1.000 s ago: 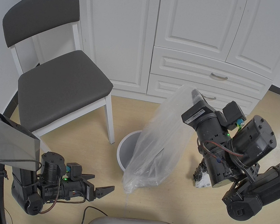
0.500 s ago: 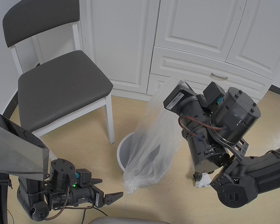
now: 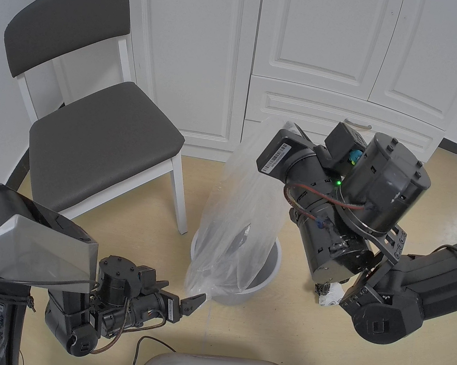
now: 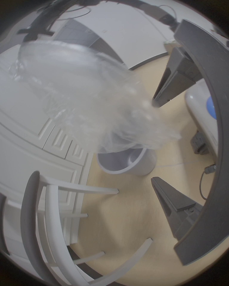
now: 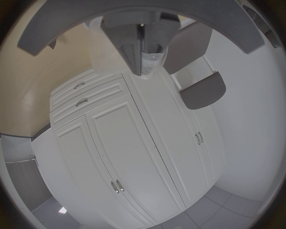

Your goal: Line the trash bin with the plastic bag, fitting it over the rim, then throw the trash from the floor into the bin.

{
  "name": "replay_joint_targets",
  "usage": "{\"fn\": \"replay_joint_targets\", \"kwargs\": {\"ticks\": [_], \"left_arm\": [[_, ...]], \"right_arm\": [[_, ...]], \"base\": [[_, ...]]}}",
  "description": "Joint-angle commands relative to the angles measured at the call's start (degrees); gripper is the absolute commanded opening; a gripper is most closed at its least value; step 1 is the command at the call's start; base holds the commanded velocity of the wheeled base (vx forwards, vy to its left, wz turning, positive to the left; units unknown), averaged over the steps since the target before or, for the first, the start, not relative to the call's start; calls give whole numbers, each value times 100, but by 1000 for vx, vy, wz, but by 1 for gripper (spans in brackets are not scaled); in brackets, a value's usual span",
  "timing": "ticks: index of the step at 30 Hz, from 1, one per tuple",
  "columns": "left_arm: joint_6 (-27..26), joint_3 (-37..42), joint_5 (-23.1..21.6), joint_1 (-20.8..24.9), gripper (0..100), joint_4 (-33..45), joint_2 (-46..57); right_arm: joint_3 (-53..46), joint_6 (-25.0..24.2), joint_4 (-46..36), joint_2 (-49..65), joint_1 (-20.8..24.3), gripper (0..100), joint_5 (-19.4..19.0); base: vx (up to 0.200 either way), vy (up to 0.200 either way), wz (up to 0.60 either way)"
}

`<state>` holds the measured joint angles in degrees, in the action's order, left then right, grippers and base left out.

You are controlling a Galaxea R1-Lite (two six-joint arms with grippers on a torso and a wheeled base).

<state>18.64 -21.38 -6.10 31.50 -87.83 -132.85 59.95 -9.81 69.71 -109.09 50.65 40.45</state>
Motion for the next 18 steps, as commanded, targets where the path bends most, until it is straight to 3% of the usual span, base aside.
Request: {"fn": "replay_joint_targets", "kwargs": {"ticks": [1,5,18], "left_arm": [[483,-560,407,-4,100,3,-215],[808,-692,592,-65,100,-6,-180],[826,-947,733,-171,100,3,-593]], "right_arm": [[-28,-3,-1,29,138,0,-2],[-54,-3,-1,29,147,0,-2],[280,-21,-396,72,32,0,7]], "base": [[0,0,0],[0,0,0],[0,0,0]]}}
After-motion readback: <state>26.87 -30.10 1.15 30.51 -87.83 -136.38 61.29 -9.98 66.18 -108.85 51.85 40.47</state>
